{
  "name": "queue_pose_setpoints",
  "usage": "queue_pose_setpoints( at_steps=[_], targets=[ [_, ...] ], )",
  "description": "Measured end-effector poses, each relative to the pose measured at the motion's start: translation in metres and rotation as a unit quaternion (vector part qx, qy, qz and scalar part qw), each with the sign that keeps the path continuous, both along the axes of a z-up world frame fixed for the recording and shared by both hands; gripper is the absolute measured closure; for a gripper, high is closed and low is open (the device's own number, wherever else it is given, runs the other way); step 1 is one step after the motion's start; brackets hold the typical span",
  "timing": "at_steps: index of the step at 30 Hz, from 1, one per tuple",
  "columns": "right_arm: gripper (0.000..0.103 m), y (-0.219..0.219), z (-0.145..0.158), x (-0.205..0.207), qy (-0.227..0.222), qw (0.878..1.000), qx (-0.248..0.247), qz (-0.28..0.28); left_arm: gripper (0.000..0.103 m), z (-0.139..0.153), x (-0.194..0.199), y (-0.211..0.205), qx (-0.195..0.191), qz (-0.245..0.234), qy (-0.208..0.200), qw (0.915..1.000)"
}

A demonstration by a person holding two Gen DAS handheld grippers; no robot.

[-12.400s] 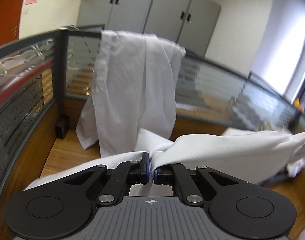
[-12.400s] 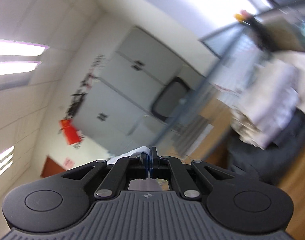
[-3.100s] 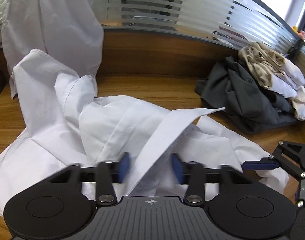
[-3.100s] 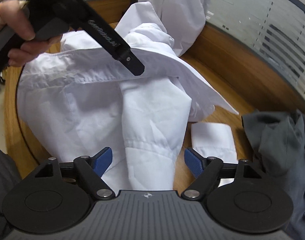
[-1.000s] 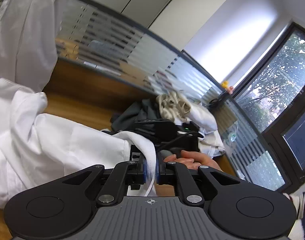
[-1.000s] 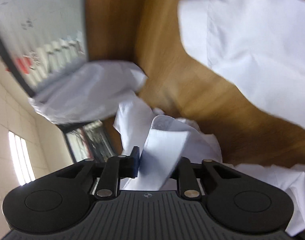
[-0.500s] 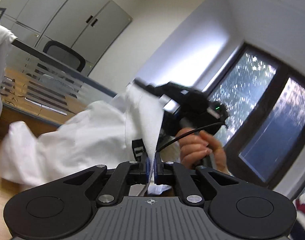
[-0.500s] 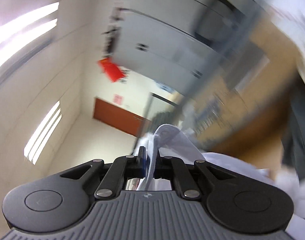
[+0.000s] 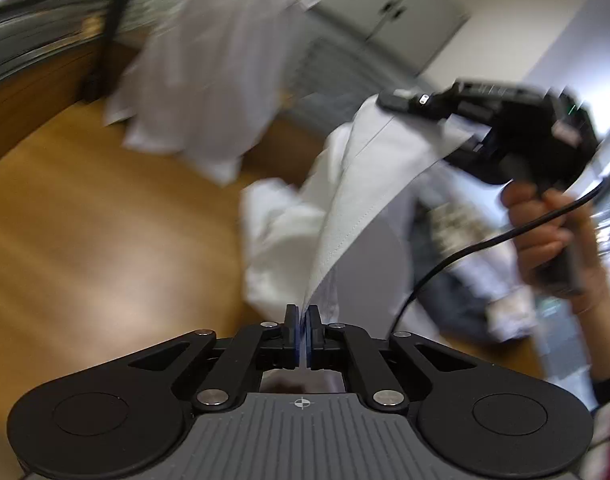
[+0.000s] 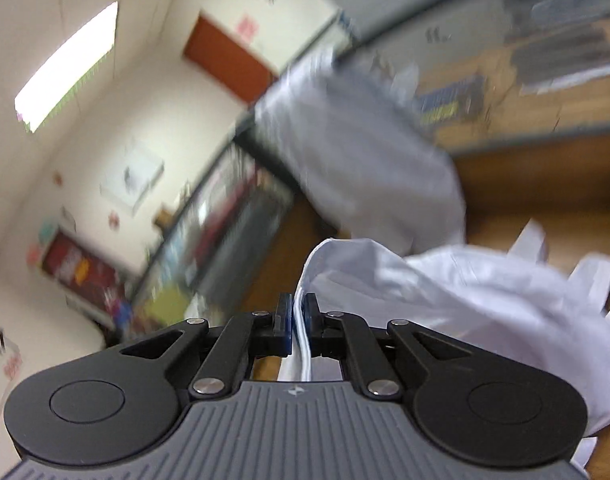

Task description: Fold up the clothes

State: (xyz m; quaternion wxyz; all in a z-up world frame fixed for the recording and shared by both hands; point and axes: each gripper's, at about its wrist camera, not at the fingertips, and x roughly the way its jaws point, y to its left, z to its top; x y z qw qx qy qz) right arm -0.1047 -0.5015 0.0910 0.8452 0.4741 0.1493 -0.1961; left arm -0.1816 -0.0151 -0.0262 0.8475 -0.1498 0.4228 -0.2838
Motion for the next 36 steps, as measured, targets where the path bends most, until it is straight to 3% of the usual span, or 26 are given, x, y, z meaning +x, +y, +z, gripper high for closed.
queue_pose_setpoints(
  at_steps=[3, 4, 5, 7, 12, 17, 21, 25, 29, 36],
  targets=[
    [0.092, 0.018, -0.026, 0.027, 0.035, 0.999, 0.003, 0.037, 0.097, -0.011, -0.008, 0.016, 0.03, 0.024, 0.01, 0.9992],
    [0.092, 0.026, -0.033, 0.033, 0.051, 0.998, -0.001, 0.048, 0.092, -0.008, -0.008, 0.018, 0.035, 0.03, 0.0, 0.9989],
    [0.09, 0.033, -0.037, 0.038, 0.063, 0.996, -0.008, 0.057, 0.081, -0.003, -0.007, 0.019, 0.038, 0.035, -0.012, 0.9986],
    [0.077, 0.045, -0.04, 0.036, 0.073, 0.994, -0.021, 0.074, 0.065, 0.009, -0.002, 0.021, 0.049, 0.042, -0.037, 0.9973],
    [0.042, 0.062, -0.034, 0.007, 0.077, 0.99, -0.062, 0.101, 0.055, 0.042, 0.026, 0.015, 0.069, 0.022, -0.087, 0.9936],
    [0.036, 0.086, -0.011, -0.039, 0.107, 0.98, -0.113, 0.127, 0.049, 0.061, 0.063, -0.013, 0.082, -0.032, -0.118, 0.9891],
    [0.033, 0.097, -0.01, -0.072, 0.14, 0.975, -0.121, 0.121, 0.044, 0.077, 0.087, -0.048, 0.079, -0.098, -0.138, 0.9824],
    [0.032, 0.1, -0.022, -0.107, 0.164, 0.976, -0.108, 0.091, 0.039, 0.086, 0.112, -0.084, 0.049, -0.159, -0.118, 0.9789],
    [0.03, 0.103, -0.036, -0.133, 0.18, 0.977, -0.099, 0.059, 0.037, 0.087, 0.127, -0.131, 0.09, -0.22, -0.116, 0.9643],
    [0.023, 0.106, -0.067, -0.158, 0.204, 0.975, -0.085, 0.01, 0.029, 0.066, 0.12, -0.211, 0.185, -0.345, -0.135, 0.9103]
  ],
)
